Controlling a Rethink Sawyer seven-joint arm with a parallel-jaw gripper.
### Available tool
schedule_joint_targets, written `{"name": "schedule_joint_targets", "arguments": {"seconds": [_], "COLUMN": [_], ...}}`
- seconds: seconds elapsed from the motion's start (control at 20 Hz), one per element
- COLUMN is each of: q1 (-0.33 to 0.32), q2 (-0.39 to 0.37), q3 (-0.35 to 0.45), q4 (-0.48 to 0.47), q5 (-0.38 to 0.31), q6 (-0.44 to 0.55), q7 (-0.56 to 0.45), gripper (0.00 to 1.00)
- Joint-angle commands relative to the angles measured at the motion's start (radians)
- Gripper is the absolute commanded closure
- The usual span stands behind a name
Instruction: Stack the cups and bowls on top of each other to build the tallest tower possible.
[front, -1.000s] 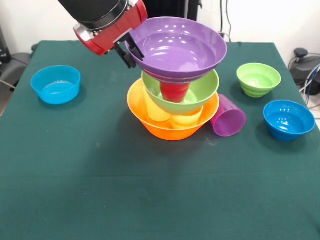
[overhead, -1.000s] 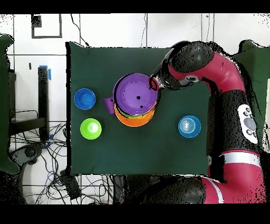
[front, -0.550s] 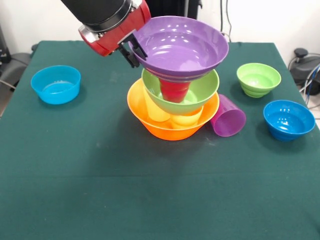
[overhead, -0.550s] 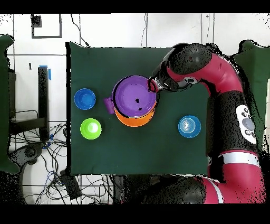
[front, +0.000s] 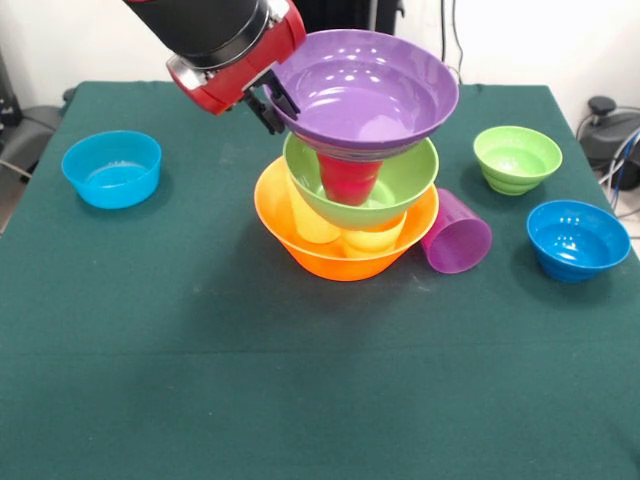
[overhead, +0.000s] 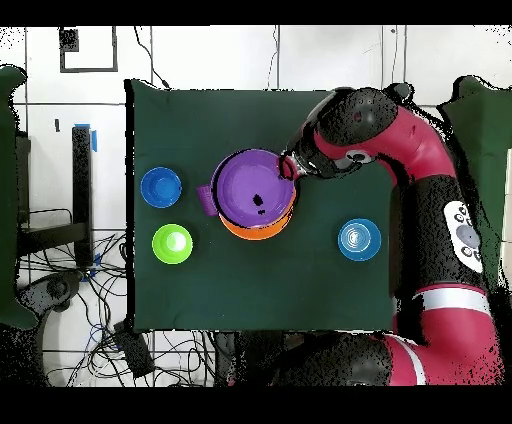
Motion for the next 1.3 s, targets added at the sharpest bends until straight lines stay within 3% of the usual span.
{"name": "schedule_joint_targets", "arguments": {"seconds": [0.05, 0.65, 1.3], "q1": [-0.015, -0.018, -0.019], "q2": [0.073, 0.098, 0.078], "q3": [0.036, 0.038, 0.039], "q4": [0.074, 0.064, 0.088], "q5": [-0.04, -0.052, -0.043], "q6": [-0.089, -0.112, -0.087], "q7": [0.023, 0.01, 0.016], "gripper": [1.0, 1.0, 1.0]}}
